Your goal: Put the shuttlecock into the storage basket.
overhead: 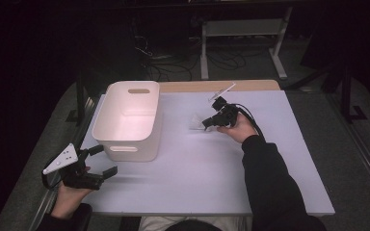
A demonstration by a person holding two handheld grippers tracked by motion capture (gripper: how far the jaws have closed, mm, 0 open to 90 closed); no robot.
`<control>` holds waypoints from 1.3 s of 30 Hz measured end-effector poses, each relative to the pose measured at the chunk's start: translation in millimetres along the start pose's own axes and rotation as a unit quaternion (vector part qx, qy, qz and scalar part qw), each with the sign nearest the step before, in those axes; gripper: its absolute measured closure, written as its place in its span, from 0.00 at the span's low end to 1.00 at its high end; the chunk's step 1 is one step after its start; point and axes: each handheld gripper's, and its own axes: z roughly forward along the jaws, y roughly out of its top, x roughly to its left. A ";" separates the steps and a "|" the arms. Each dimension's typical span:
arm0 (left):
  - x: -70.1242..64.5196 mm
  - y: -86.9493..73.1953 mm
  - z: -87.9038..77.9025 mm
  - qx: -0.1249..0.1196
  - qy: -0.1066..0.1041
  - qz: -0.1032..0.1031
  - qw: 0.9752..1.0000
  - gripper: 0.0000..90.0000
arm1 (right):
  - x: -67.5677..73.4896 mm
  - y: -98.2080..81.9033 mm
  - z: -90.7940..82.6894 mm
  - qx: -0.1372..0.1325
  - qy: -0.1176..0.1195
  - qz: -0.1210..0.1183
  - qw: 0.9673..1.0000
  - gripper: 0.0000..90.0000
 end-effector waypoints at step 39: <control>-0.1 0.0 -0.5 -0.001 -0.001 0.000 1.000 0.00 | -16.8 19.7 -15.6 0.005 -0.006 -0.024 1.000 0.25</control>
